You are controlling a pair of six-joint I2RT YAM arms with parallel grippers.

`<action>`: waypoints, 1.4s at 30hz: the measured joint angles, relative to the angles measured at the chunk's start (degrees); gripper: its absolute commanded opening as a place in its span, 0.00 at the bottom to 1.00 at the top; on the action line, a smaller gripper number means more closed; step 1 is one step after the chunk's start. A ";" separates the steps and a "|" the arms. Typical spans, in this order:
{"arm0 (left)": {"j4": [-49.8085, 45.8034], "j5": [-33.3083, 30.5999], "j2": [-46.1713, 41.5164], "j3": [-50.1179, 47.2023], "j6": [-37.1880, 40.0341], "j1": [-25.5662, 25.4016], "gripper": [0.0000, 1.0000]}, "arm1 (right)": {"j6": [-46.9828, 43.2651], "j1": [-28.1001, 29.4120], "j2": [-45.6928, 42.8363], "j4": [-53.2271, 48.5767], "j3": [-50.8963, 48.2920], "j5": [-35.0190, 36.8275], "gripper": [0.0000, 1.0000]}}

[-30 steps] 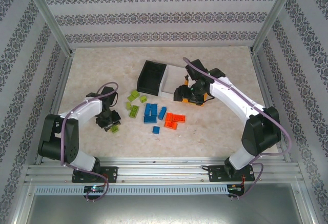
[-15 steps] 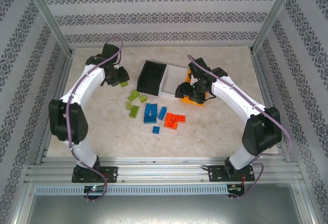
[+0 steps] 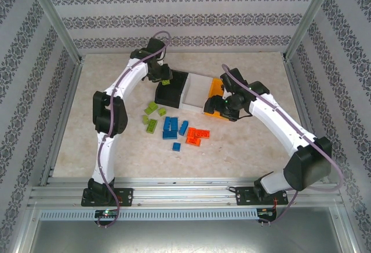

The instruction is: Sort the legos into containers by color

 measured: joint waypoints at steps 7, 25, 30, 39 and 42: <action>-0.39 1.33 4.13 1.05 -0.26 -0.33 0.42 | 1.09 0.02 -2.34 -0.35 -4.55 0.42 0.72; -1.22 2.05 -0.55 -2.34 -0.87 -1.27 0.69 | -4.96 9.66 5.22 -0.63 -5.03 -1.27 0.71; -0.81 1.70 -12.85 -14.08 -0.63 -1.27 0.71 | -12.37 11.65 7.96 -0.90 -3.56 1.60 0.70; 4.26 2.21 -36.85 -48.85 -2.45 -1.27 0.72 | -24.85 12.09 13.14 -1.38 -0.02 3.80 0.68; 5.53 2.82 -41.44 -58.38 -4.11 -1.31 0.72 | -23.82 13.57 15.61 -0.48 1.25 3.67 0.69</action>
